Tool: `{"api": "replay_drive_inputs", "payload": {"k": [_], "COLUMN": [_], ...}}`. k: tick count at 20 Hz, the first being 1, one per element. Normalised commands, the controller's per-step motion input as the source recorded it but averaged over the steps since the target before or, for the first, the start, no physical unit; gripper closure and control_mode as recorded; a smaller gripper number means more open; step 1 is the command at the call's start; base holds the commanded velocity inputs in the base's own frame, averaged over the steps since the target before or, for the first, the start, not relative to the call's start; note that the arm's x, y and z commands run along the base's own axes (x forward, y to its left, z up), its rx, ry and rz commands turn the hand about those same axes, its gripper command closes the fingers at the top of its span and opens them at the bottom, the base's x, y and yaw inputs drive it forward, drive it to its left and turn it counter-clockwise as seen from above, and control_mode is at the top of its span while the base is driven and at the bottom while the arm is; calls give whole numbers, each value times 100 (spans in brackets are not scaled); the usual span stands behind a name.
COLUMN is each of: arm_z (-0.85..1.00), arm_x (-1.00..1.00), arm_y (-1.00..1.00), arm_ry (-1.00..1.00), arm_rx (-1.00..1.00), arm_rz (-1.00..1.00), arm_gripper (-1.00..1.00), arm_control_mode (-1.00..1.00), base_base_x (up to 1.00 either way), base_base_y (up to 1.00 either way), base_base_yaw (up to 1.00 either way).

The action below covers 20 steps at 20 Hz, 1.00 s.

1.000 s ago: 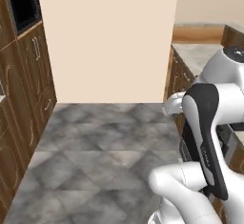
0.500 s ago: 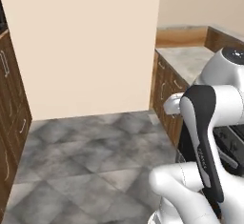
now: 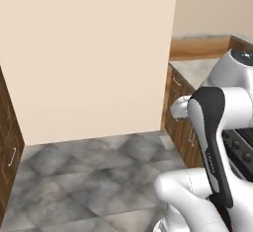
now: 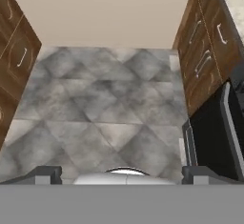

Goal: There is a tray on the dining counter. Grab the cup, mug, and pitcher and place them on the tray. The pitcher may be placed next to the tray if it cannot fit the tray.

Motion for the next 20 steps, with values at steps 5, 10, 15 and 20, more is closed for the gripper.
{"api": "replay_drive_inputs", "payload": {"k": [5, 10, 15, 20], "arm_z": [0, 0, 0, 0], "arm_x": [0, 0, 0, 0], "arm_y": [0, 0, 0, 0], "arm_ry": [0, 0, 0, 0], "arm_rx": [0, 0, 0, 0], "arm_rz": [0, 0, 0, 0], "arm_gripper": [-100, -100, -100, -100], "arm_control_mode": [100, 100, 100, 100], "base_base_x": [16, -25, -26, -4], "base_base_y": [2, 34, 22, 10], "base_base_yaw": [53, 91, 100, 93]}}
